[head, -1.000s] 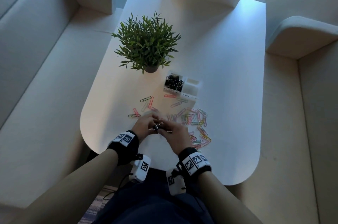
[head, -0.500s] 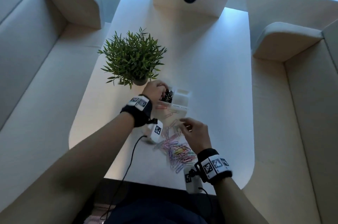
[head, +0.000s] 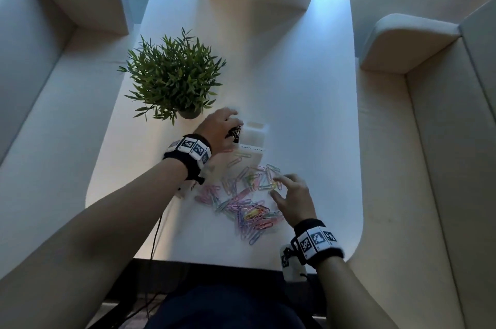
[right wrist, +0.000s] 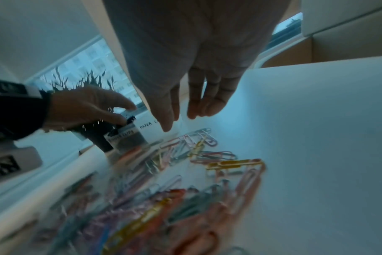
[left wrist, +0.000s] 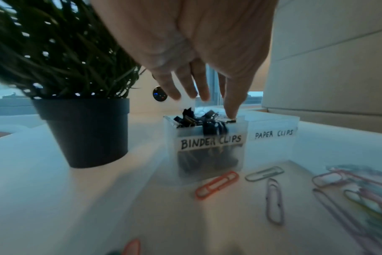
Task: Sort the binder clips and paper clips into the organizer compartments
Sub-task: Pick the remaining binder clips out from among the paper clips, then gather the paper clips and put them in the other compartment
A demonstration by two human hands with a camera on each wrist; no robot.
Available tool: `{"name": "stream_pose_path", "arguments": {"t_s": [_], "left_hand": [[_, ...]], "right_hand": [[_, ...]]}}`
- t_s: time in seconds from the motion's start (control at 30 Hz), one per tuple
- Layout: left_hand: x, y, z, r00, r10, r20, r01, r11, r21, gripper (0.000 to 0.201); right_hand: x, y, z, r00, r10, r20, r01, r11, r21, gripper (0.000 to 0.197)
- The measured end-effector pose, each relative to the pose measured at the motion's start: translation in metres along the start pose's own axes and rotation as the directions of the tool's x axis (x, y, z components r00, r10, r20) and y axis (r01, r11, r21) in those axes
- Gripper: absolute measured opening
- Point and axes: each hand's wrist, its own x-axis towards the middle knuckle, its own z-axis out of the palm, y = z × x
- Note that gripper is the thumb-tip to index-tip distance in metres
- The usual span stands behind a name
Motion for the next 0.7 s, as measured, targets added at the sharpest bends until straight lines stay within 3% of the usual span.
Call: {"name": "stream_pose_path", "arguments": {"t_s": [0.1,0.17,0.2,0.27,0.3,0.33,0.4,0.5,0.53,0.6,0.7], "left_hand": [[-0.032,-0.001,0.001,0.978,-0.061,-0.200,0.055,0.998,-0.034,0.044],[-0.065,-0.007,0.004,0.943,-0.207,-0.259,0.204,0.978,-0.040,0.043],[-0.084,-0.012,0.006,0.909,-0.343,-0.237,0.340,0.939,-0.056,0.044],[-0.123,-0.021,0.012,0.778,-0.617,-0.115,0.615,0.786,-0.059,0.053],[-0.141,-0.026,0.017,0.721,-0.689,-0.074,0.687,0.725,-0.051,0.056],[-0.156,-0.028,0.022,0.697,-0.713,-0.073,0.712,0.701,-0.047,0.055],[-0.174,-0.030,0.032,0.741,-0.659,-0.128,0.661,0.749,-0.033,0.052],[-0.169,-0.021,0.043,0.906,-0.403,-0.128,0.405,0.914,-0.008,0.048],[-0.160,-0.017,0.045,0.942,-0.315,-0.111,0.315,0.949,-0.023,0.046],[-0.135,-0.008,0.049,0.969,-0.238,-0.064,0.231,0.968,-0.093,0.042],[-0.105,0.001,0.054,0.967,-0.243,0.078,0.248,0.968,-0.049,0.028]], "right_hand": [[0.008,0.005,0.001,0.998,0.060,0.001,-0.059,0.996,-0.063,0.052],[0.019,0.006,0.003,0.994,0.092,0.065,-0.084,0.990,-0.115,0.068],[0.025,0.004,0.005,0.987,0.107,0.118,-0.087,0.983,-0.164,0.075],[0.031,-0.001,0.011,0.976,0.111,0.187,-0.058,0.962,-0.267,0.076],[0.033,-0.005,0.016,0.976,0.099,0.192,-0.040,0.956,-0.292,0.071],[0.034,-0.008,0.020,0.980,0.088,0.181,-0.029,0.952,-0.304,0.064],[0.034,-0.015,0.027,0.987,0.076,0.138,-0.028,0.947,-0.320,0.049],[0.036,-0.021,0.031,0.989,0.116,0.096,-0.081,0.946,-0.314,0.039],[0.035,-0.022,0.031,0.988,0.126,0.095,-0.091,0.947,-0.309,0.037],[0.036,-0.024,0.030,0.986,0.133,0.100,-0.098,0.949,-0.298,0.032],[0.035,-0.025,0.029,0.988,0.123,0.098,-0.088,0.950,-0.300,0.022]]}}
